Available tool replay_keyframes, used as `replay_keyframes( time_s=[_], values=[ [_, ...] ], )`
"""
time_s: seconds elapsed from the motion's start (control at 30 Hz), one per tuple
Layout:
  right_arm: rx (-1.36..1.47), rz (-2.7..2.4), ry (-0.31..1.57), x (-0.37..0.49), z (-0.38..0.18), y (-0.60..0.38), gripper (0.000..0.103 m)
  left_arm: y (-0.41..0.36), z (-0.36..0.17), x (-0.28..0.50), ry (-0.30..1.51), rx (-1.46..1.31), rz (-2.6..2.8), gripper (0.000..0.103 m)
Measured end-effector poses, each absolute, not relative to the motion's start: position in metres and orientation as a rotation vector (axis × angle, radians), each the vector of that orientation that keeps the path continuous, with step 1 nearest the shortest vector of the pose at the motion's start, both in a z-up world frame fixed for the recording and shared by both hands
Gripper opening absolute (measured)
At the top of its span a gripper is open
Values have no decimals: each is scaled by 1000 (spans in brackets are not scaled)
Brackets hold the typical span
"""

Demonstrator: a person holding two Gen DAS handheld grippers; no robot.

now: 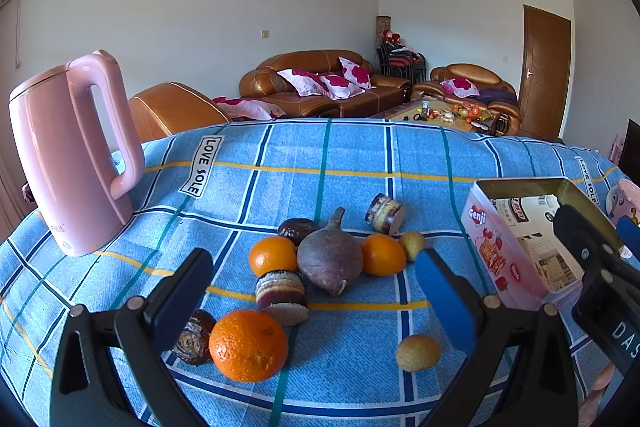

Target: Organize fruits

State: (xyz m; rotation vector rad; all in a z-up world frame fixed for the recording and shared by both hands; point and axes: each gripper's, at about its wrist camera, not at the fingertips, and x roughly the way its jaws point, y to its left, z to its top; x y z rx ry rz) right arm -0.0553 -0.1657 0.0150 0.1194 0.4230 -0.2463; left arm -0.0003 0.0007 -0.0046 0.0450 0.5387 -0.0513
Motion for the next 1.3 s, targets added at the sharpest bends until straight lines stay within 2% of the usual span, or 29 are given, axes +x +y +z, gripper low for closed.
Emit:
replay_keyframes(
  time_s=[1.3],
  values=[
    [114,-240,429,-53,13,-164,102,3,-4,2,543,42,-52,103]
  ],
)
